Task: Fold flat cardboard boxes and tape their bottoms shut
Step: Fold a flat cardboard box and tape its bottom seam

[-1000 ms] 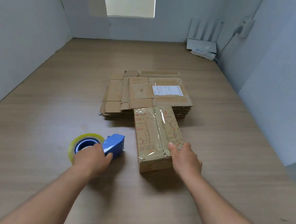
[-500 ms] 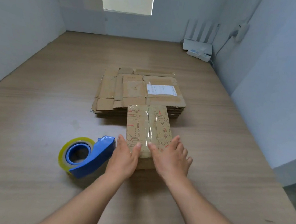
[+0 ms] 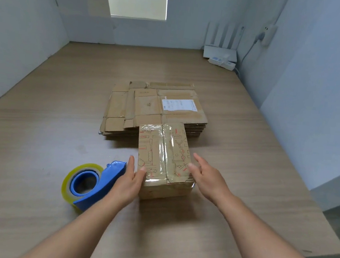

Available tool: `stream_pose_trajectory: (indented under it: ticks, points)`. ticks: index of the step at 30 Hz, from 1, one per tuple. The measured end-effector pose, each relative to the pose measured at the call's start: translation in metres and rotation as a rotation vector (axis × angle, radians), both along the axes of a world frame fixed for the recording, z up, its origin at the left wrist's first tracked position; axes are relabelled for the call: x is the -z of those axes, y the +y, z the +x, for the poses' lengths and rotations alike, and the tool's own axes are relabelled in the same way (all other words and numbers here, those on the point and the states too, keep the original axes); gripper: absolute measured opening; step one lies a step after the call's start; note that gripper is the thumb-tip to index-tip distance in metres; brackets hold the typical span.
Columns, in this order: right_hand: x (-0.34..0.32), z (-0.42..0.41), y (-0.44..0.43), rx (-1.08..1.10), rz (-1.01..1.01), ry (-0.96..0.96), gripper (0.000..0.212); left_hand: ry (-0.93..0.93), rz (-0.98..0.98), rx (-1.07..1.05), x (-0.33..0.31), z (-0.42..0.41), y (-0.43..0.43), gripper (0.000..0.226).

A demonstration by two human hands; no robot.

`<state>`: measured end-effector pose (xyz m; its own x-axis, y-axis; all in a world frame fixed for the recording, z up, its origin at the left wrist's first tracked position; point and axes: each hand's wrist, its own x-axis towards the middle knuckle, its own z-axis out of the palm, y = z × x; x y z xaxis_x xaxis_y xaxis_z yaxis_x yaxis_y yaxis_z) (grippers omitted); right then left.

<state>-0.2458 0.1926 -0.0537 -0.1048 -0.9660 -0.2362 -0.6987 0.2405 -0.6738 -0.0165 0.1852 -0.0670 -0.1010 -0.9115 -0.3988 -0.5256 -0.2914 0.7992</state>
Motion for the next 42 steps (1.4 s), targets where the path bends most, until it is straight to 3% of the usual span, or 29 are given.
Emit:
stream_pose_trajectory:
  ticks: [2,4,6,8,14,17,20,26,31,35,42]
  points:
    - [-0.011,0.001,-0.002,-0.209,-0.012,0.355,0.091,-0.213,-0.084,0.174,-0.009,0.005,-0.001,0.079]
    - [-0.017,0.009,-0.004,-0.338,-0.086,0.634,0.114,-0.563,-0.224,0.325,-0.016,0.006,-0.003,0.094]
    - [-0.013,0.018,-0.006,-0.405,-0.125,0.776,0.111,-0.788,-0.328,0.372,-0.017,0.001,-0.004,0.102]
    - [-0.006,0.019,-0.008,-0.458,-0.132,0.825,0.101,-0.865,-0.375,0.407,-0.013,-0.004,-0.005,0.100]
    - [-0.009,-0.022,-0.019,-0.665,-0.012,0.593,0.069,-0.753,-0.377,0.555,-0.006,0.023,-0.013,0.084]
    - [-0.012,-0.029,-0.025,-0.699,0.073,0.534,0.064,-0.696,-0.348,0.590,-0.006,0.033,-0.015,0.080]
    - [-0.017,-0.026,-0.031,-0.732,0.077,0.612,0.065,-0.685,-0.351,0.588,-0.006,0.031,-0.015,0.079]
    - [-0.007,-0.007,-0.008,-0.756,-0.185,0.856,0.072,-0.700,-0.381,0.557,-0.006,0.027,-0.011,0.077]
    - [-0.015,-0.025,-0.015,-0.807,-0.144,0.776,0.075,-0.684,-0.341,0.563,-0.010,0.030,-0.010,0.076]
    - [-0.026,-0.024,-0.028,-0.853,-0.164,0.777,0.055,-0.588,-0.262,0.654,-0.024,0.047,-0.015,0.070]
    - [-0.015,-0.026,-0.027,-0.869,-0.257,0.744,0.053,-0.681,-0.309,0.629,-0.020,0.043,-0.015,0.073]
